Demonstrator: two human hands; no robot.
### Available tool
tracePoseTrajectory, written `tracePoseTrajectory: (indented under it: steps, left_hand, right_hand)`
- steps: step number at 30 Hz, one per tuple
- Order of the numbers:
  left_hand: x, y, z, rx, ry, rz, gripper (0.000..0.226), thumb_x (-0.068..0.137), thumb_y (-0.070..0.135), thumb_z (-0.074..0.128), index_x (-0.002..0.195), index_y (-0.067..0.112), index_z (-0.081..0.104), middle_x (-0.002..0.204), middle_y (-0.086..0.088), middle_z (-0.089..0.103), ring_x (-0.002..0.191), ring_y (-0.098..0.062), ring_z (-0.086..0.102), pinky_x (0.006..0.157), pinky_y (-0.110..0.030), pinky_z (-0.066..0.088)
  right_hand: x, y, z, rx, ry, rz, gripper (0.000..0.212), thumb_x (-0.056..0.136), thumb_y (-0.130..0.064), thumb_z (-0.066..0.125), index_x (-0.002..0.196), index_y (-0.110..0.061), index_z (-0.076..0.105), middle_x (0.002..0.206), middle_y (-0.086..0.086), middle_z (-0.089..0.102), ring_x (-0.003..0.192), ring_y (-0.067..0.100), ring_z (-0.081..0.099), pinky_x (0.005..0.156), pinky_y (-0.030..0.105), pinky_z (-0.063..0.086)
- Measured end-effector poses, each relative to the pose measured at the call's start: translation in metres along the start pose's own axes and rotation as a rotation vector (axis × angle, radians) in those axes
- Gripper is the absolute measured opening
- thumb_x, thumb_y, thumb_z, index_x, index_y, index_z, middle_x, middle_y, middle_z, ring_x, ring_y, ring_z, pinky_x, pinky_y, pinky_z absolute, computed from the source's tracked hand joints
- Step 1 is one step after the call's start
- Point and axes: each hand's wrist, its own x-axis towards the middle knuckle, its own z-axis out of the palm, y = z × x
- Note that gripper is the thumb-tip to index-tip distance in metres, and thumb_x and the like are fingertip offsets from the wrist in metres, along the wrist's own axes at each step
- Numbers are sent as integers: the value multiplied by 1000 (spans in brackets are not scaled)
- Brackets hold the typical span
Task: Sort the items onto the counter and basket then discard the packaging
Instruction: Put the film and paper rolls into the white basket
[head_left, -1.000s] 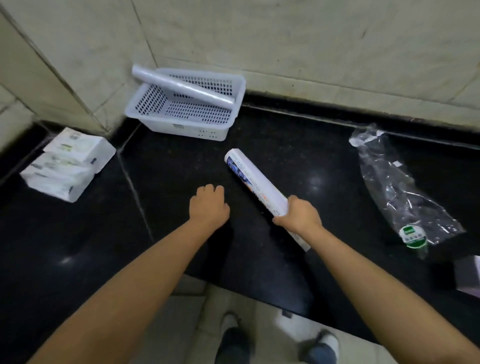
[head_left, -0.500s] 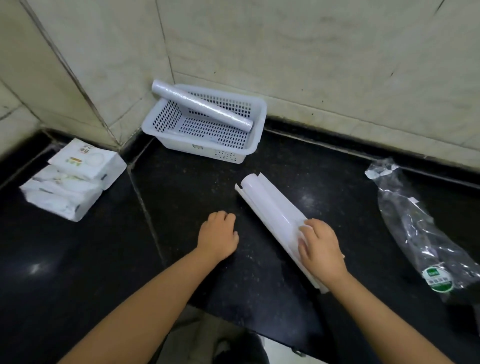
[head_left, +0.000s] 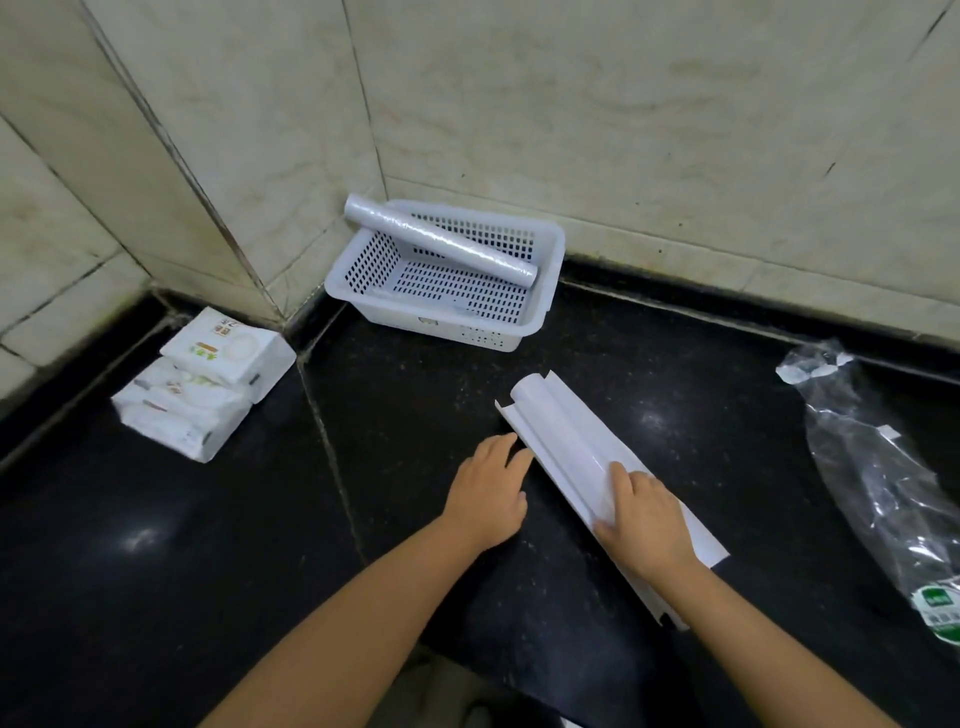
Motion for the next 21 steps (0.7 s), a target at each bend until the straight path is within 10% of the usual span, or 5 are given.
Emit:
tracePoseTrajectory:
  steps: [9, 15, 21]
  left_hand:
    - [11, 8, -2, 125, -123, -20, 51, 94, 21, 41, 143, 15, 27, 158, -5, 12, 146, -23, 5, 119, -42, 12]
    - [26, -15, -35, 49, 125, -68, 48, 91, 22, 46, 138, 15, 38, 150, -5, 30, 141, -19, 22, 114, -33, 25]
    - [68, -67, -102, 116, 237, -241, 45, 89, 22, 51, 132, 10, 45, 143, -11, 40, 132, -25, 35, 105, -36, 37]
  right_hand:
    - [-7, 16, -9, 455, -55, 10, 61, 78, -25, 65, 129, -10, 36, 122, 10, 54, 105, 23, 51, 81, 29, 43]
    - [20, 31, -63, 751, 28, -76, 62, 73, -18, 71, 127, -24, 39, 104, -8, 52, 78, -4, 49, 61, 7, 35]
    - [73, 7, -127, 856, 126, -112, 62, 74, -11, 68, 128, -16, 37, 105, -3, 46, 88, 12, 48, 60, 8, 34]
